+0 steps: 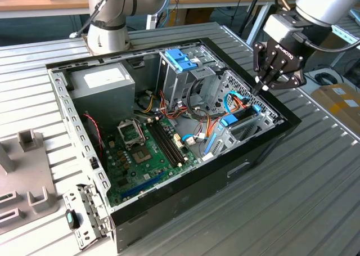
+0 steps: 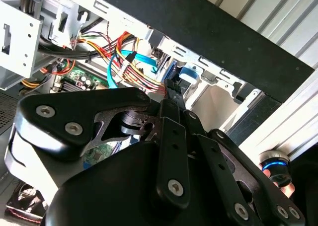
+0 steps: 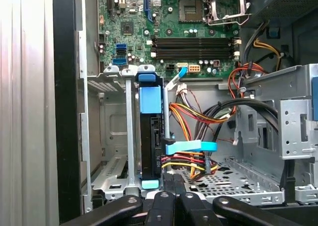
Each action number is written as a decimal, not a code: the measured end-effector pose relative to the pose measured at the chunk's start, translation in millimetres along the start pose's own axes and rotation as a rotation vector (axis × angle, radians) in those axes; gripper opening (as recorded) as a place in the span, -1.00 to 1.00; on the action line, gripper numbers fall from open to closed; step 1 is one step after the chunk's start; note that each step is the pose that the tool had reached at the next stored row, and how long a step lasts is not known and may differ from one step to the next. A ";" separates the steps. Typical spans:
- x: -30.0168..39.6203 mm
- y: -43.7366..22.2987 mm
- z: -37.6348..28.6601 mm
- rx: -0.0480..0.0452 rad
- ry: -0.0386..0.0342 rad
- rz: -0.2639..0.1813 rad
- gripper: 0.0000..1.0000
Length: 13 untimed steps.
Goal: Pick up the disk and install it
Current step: 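Insert the second disk wire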
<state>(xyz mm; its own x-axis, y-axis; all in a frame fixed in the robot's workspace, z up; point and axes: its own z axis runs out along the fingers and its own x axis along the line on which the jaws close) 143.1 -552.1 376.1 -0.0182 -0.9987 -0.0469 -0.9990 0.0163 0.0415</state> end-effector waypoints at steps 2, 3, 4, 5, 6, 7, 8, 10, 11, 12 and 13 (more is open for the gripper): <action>-0.2 2.3 -1.2 0.0016 -0.0002 0.000 -0.80; -0.1 4.3 -1.2 0.0023 -0.0003 0.000 -0.80; 0.0 6.1 -1.1 0.0027 -0.0003 0.000 -0.80; 0.0 7.5 -1.1 0.0029 -0.0003 0.000 -0.80; 0.0 9.1 -1.1 0.0030 -0.0001 0.000 -0.80; 0.0 11.2 -1.0 0.0032 -0.0001 0.000 -0.80; 0.1 12.6 -0.9 0.0034 -0.0001 0.000 -0.80; 0.1 12.7 -0.9 0.0033 -0.0002 0.000 -0.80; 0.1 12.8 -0.9 0.0033 -0.0001 0.000 -0.80; 0.1 12.9 -0.9 0.0033 -0.0001 0.000 -0.80; 0.1 12.9 -0.9 0.0033 -0.0001 0.000 -0.80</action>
<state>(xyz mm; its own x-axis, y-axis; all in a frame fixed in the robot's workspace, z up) 130.2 -552.0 377.5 -0.0181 -0.9987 -0.0470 -0.9991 0.0163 0.0382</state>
